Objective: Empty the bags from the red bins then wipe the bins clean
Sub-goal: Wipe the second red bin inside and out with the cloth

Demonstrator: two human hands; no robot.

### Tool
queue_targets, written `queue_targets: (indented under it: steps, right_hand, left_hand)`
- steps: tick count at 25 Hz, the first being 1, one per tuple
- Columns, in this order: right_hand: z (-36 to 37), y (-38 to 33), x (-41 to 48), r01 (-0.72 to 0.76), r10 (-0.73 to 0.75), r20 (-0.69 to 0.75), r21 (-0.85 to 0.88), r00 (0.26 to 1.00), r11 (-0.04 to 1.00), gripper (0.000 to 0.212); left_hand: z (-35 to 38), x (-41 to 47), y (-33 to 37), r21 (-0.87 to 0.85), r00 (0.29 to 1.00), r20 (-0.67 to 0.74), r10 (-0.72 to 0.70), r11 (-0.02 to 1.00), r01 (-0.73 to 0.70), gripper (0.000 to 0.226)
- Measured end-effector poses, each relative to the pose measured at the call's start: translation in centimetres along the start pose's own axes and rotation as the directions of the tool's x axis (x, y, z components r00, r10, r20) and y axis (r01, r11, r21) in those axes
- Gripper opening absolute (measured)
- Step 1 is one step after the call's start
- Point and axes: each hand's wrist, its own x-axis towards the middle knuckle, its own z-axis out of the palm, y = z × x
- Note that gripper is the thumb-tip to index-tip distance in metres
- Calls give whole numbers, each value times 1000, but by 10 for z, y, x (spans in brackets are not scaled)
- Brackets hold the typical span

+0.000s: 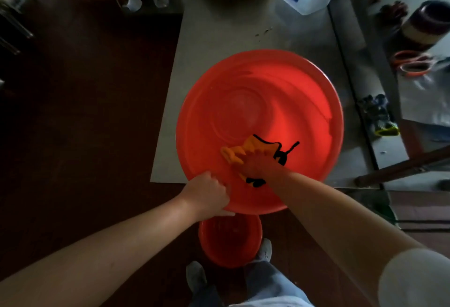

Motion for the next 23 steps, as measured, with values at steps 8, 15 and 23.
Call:
queue_targets:
  steps: [8,15,23]
  right_hand:
    - [-43,16,-104,-226,190,-123,-511,974,829,60]
    - [8,-32,-140,-67,74,15,-268,997,961,54]
    - [0,-10,-182,-335,294,-168,-327,941,884,71]
  left_hand:
    - [-4,-7,-2,54,1000,-7,4,999,-4,73]
    - [-8,-13,2,103,998,6,69,992,-70,63]
    - [-8,-19,10,134,999,4,52,990,-52,62]
